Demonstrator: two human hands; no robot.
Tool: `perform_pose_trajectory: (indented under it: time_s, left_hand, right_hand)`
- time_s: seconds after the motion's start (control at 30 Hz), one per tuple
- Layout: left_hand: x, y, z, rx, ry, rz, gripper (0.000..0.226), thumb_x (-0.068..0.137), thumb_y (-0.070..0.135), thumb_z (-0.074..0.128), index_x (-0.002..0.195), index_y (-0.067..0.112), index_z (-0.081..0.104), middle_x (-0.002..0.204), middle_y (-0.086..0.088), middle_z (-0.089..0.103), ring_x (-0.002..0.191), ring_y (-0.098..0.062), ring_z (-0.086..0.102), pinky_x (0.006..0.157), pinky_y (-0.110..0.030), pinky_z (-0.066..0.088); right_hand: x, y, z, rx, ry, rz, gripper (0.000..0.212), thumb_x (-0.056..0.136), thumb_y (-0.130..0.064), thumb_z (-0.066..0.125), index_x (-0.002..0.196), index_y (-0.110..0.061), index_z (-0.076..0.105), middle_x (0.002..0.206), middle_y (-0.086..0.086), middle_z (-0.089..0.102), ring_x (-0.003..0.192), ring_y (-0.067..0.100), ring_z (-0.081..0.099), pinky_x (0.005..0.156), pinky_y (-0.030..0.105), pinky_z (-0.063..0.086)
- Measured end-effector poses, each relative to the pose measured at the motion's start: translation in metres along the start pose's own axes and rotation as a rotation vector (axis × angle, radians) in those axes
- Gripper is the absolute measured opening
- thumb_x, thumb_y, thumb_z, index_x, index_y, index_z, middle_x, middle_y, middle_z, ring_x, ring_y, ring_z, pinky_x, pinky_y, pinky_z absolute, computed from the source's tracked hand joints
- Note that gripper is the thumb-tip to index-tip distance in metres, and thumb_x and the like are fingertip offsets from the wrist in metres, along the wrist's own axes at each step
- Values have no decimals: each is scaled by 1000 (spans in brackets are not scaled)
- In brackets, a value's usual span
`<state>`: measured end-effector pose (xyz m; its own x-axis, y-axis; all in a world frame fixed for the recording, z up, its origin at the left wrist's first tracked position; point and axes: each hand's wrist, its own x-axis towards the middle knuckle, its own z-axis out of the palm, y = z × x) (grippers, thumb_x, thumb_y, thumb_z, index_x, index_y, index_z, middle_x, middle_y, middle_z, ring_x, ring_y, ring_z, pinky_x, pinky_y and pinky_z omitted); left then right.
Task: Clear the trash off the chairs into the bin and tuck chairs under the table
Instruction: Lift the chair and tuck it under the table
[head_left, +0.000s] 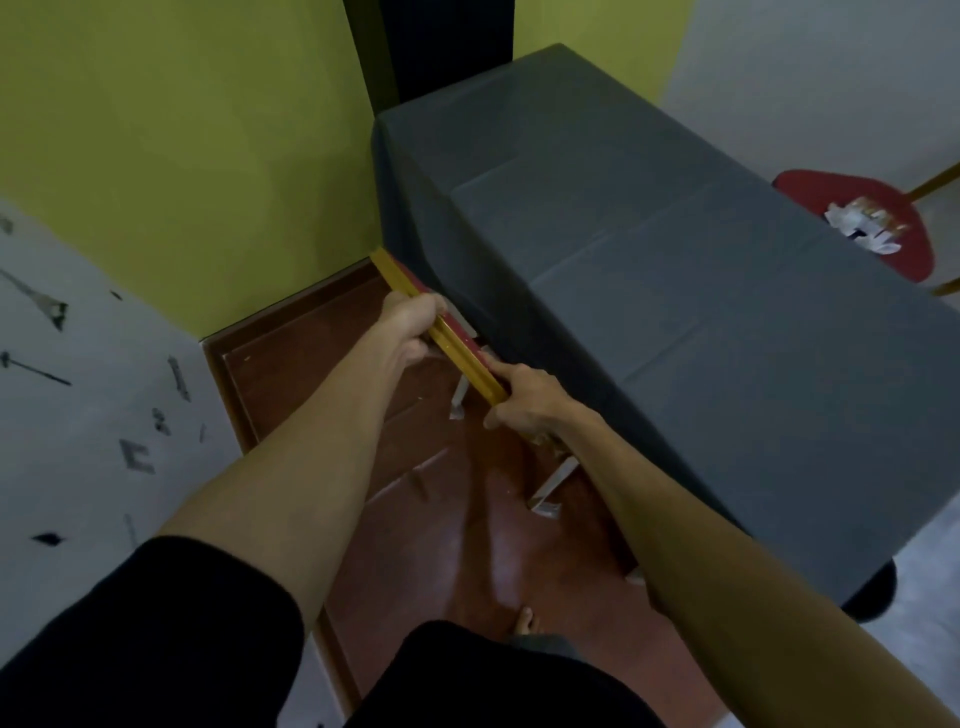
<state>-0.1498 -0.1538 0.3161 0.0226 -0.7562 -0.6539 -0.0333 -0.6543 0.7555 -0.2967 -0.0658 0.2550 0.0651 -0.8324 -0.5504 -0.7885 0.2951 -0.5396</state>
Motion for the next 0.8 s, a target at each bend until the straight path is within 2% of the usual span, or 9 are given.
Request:
perform_pose_trajectory:
  time_s: [0.1,0.17,0.23,0.37,0.5,0.63,0.7,0.73,0.8]
  left_hand:
    - [0,-2,4,-9,27,2,48,91,-2,57,136,7,41,98,-13,59,77,-26,62,64,-45,54]
    - [0,-3,7,-4,32,9,49,91,-2,56,137,5,42,97,-13,59,77,-26,62,64,-44,54]
    - [0,-3,8,-6,26,16,46,91,-2,55,135,5,44,97,-13,59,78,-26,61,67,-44,54]
    - [4,-5,5,1,34,16,40,91,0,57,130,5,46,98,-13,61,80,-26,63,61,-41,55]
    - [4,-5,5,10,21,42,28,93,0,56,118,7,47,94,-12,61,79,-24,64,77,-47,57]
    - [3,-10,0,11,6,44,27,93,0,55,117,8,45,97,-13,62,81,-26,65,66,-46,56]
    - [5,-8,-1,4,-3,58,24,93,0,54,115,7,46,96,-14,62,80,-26,65,70,-50,58]
    - [5,-8,-1,4,-9,67,22,93,0,54,113,6,46,95,-14,62,78,-26,64,72,-52,57]
    - [2,-9,0,19,-26,86,19,93,-2,52,111,3,47,97,-17,61,73,-27,64,64,-51,56]
  right_hand:
    - [1,3,-5,7,-26,-22,98,80,-35,76,158,-41,17,123,4,55,99,22,61,87,37,54]
    - [1,5,-8,14,-37,-17,98,80,-35,76,158,-40,18,120,3,53,99,20,59,84,34,51]
    - [2,6,-9,13,-46,-10,100,78,-35,77,158,-40,17,119,2,53,99,19,57,81,33,48]
    - [1,5,-11,14,-63,-10,97,81,-34,75,158,-39,17,119,5,55,96,19,58,80,32,46]
    - [-3,0,-13,34,-55,1,94,83,-30,74,158,-37,19,121,6,55,101,21,58,88,36,49]
    - [-7,-7,-8,42,-62,48,98,80,-29,77,158,-40,18,125,6,52,108,25,56,90,39,49]
    - [-7,-10,-6,79,-40,78,99,79,-26,76,157,-44,18,123,6,52,106,25,56,87,39,50]
    - [-7,-11,-3,105,-15,91,97,80,-24,74,156,-46,19,120,6,54,103,25,59,86,39,52]
    - [-11,-12,9,120,92,99,90,82,-20,67,154,-49,23,115,6,60,98,26,64,86,44,57]
